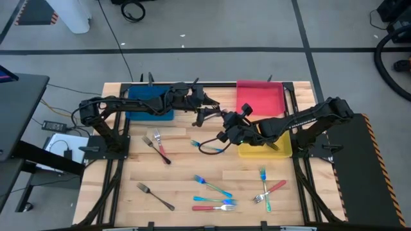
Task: Sort silverware by color (type)
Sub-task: Put the red fork into the blue bin
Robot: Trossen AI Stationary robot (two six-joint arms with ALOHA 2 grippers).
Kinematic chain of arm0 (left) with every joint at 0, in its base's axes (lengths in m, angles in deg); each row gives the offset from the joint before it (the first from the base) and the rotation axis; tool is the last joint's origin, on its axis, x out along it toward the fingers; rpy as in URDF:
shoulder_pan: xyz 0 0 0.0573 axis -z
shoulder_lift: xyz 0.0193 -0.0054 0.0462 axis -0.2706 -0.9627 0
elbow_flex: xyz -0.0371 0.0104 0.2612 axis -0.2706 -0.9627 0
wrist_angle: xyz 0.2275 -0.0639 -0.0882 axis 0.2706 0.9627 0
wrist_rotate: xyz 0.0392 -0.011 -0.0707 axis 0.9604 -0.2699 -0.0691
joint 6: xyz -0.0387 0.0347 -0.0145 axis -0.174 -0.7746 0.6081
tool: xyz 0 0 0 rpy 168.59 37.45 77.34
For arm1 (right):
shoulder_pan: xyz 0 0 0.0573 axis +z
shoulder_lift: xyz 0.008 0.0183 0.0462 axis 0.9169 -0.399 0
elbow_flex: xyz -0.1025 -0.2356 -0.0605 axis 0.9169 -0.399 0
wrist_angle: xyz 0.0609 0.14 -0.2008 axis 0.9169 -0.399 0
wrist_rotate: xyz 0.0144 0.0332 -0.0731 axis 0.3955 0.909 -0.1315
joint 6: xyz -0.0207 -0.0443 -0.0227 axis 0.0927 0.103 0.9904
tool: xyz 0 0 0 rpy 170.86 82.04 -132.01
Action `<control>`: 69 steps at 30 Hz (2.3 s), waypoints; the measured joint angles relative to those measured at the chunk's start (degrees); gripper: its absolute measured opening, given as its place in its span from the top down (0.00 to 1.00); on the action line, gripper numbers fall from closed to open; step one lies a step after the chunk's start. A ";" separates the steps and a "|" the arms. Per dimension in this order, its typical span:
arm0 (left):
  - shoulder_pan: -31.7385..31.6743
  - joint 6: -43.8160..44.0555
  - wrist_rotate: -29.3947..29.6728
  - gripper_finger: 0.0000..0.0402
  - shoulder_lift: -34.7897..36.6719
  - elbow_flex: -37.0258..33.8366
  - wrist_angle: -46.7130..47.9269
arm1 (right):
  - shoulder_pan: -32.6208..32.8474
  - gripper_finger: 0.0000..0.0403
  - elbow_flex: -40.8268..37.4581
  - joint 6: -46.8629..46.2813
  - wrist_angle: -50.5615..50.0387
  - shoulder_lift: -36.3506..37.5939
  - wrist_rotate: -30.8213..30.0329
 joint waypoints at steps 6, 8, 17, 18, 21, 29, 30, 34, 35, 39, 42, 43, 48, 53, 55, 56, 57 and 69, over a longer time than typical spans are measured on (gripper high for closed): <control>0.02 -0.06 0.04 0.57 0.02 -0.01 -1.52 | -0.56 0.90 0.00 0.41 -0.02 -0.07 1.30; 0.00 -0.13 0.04 0.59 0.02 -0.01 -1.34 | -0.75 0.90 0.00 0.48 -0.02 -0.07 2.01; 0.04 -2.55 0.04 0.82 0.02 -0.01 0.16 | -1.12 0.90 0.00 0.46 -0.04 -0.11 3.22; 0.04 -2.55 0.04 0.85 0.02 -0.01 0.25 | -1.14 0.90 0.01 0.44 0.00 -0.11 3.68; 0.04 -2.59 -0.03 0.94 0.02 -0.01 0.35 | -1.14 0.90 0.02 0.44 0.02 -0.11 5.02; 0.07 -2.68 -0.31 0.97 0.02 -0.01 0.58 | -1.16 0.88 0.02 1.21 -0.04 -0.11 8.11; 0.07 -2.68 -0.31 0.97 0.02 -0.01 0.58 | -1.16 0.86 0.02 1.65 -0.04 -0.11 8.08; 0.02 -3.96 0.02 0.97 0.02 -0.01 0.97 | -1.14 0.80 0.02 3.08 -0.28 -0.11 7.11; -0.07 -4.80 0.23 0.97 0.03 -0.01 1.72 | -1.10 0.79 0.02 3.45 -0.29 -0.11 6.92; -1.43 -6.07 0.48 0.97 0.93 -0.01 6.29 | -1.05 0.74 0.02 3.56 -0.33 -0.13 5.59; -3.24 -6.86 0.37 0.97 2.32 0.01 11.51 | -1.05 0.73 0.02 3.61 -1.45 -0.13 5.51; -3.91 -7.44 0.35 0.97 2.86 -0.01 13.58 | -1.05 0.73 0.02 3.78 -2.17 -0.13 5.60; -7.81 -10.55 0.59 0.97 7.75 0.21 26.09 | -1.05 0.73 0.02 3.93 -5.70 -0.13 7.10; -11.37 -14.44 4.79 0.97 14.01 1.83 39.90 | -1.05 0.73 0.02 3.93 -6.90 -0.13 7.17; -12.50 -16.81 7.82 0.97 16.54 2.92 45.35 | -1.05 0.73 0.02 3.94 -7.25 -0.13 7.19; -13.10 -18.06 9.29 0.97 17.73 3.56 48.16 | -1.05 0.73 0.02 3.94 -7.59 -0.13 7.19; -13.72 -19.56 10.68 0.97 18.85 4.30 51.19 | -1.05 0.73 0.02 3.93 -8.17 -0.13 7.19; -22.72 -28.08 28.37 0.97 23.65 7.34 71.89 | -1.05 0.73 0.02 -0.34 -21.34 -0.13 7.19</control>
